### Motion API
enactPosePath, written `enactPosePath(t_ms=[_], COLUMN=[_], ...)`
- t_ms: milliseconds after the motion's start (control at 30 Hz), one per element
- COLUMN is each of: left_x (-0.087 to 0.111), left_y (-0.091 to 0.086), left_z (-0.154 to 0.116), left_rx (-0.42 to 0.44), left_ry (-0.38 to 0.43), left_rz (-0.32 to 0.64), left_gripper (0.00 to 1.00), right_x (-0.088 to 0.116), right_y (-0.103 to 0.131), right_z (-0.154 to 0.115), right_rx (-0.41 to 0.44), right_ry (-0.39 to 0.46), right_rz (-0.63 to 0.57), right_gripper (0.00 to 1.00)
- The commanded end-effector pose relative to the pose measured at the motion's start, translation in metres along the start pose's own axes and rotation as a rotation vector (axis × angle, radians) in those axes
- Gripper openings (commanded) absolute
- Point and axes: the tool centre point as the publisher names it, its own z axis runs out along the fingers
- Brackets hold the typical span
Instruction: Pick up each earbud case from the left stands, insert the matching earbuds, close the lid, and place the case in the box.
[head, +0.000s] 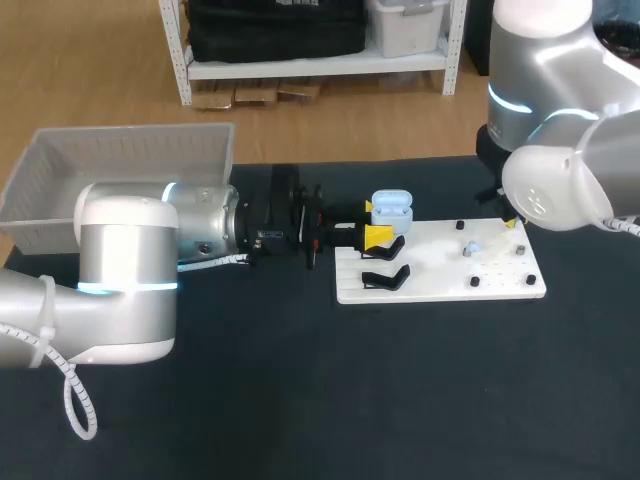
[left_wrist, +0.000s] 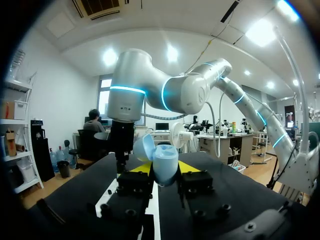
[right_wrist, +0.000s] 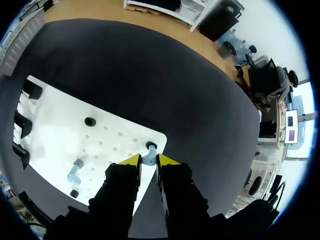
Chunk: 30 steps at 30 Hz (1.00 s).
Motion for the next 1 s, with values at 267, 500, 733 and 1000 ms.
enactPosePath(t_ms=[267, 500, 733, 1000], left_x=[0.001, 0.001, 0.001, 0.001], left_y=[0.0, 0.0, 0.0, 0.0], left_z=[0.0, 0.0, 0.0, 0.0], left_rx=[-0.002, -0.002, -0.002, -0.002], left_ry=[-0.004, -0.004, -0.004, -0.004], left_rz=[0.003, 0.003, 0.003, 0.003], left_gripper=[0.0, 0.0, 0.0, 0.0], right_x=[0.016, 0.034, 0.059, 0.077], right_y=[-0.003, 0.003, 0.036, 0.088], right_z=[-0.035, -0.092, -0.177, -0.239], right_rx=[0.019, 0.022, 0.028, -0.027], right_ry=[-0.024, -0.055, -0.095, -0.112], right_rz=[-0.005, -0.016, -0.002, -0.001], right_gripper=[0.0, 0.0, 0.0, 0.0])
